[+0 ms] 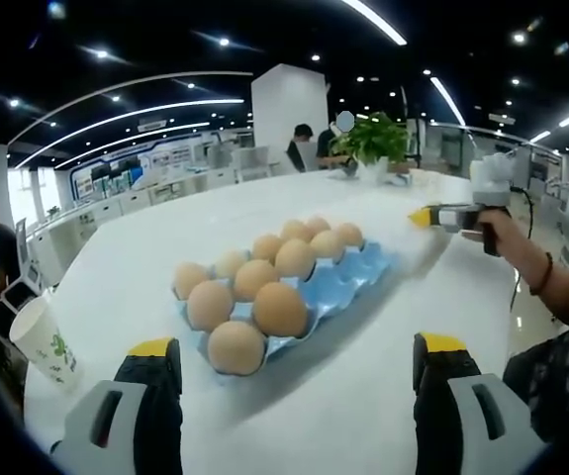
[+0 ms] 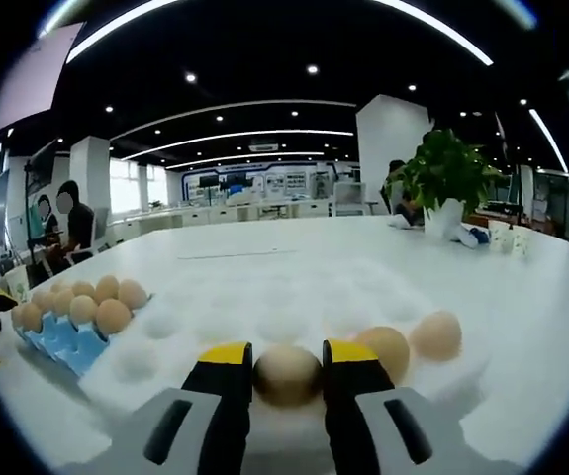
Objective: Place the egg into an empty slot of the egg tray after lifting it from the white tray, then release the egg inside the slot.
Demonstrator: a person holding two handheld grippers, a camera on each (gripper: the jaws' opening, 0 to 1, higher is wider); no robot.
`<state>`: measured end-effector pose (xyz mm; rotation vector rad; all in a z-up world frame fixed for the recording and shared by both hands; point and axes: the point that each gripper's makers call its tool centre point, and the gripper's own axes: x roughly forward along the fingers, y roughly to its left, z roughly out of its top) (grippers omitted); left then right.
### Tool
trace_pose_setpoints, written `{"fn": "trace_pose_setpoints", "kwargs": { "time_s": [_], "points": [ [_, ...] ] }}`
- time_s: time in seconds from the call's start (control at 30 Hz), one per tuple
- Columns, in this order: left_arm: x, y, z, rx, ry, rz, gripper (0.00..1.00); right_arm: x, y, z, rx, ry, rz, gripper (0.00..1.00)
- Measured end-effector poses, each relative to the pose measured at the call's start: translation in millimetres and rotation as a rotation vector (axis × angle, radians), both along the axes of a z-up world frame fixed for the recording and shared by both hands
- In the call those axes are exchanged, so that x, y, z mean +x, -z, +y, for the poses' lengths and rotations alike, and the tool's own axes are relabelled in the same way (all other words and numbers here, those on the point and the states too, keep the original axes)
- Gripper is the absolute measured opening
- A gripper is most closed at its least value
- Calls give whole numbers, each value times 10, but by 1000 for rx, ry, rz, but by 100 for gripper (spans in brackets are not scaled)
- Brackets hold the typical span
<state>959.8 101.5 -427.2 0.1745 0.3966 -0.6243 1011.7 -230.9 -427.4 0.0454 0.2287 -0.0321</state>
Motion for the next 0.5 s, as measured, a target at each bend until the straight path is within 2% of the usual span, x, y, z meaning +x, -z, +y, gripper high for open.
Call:
{"fn": "trace_pose_setpoints", "kwargs": {
  "time_s": [0.23,0.3,0.4,0.5],
  "points": [
    [8,-17,0,-2,-4,-5,99,-23,-43,1,24,-18,-47,28],
    [8,-8,-1,2,-5,-3,99,-31,-98,4,28,-17,-73,28],
    [7,-7,-9,0,-5,-3,99,-39,-239,36,-20,-31,-123,28],
    [4,-15,-13,0,-5,-5,99,-58,-313,74,-21,-40,-147,28]
  ]
}}
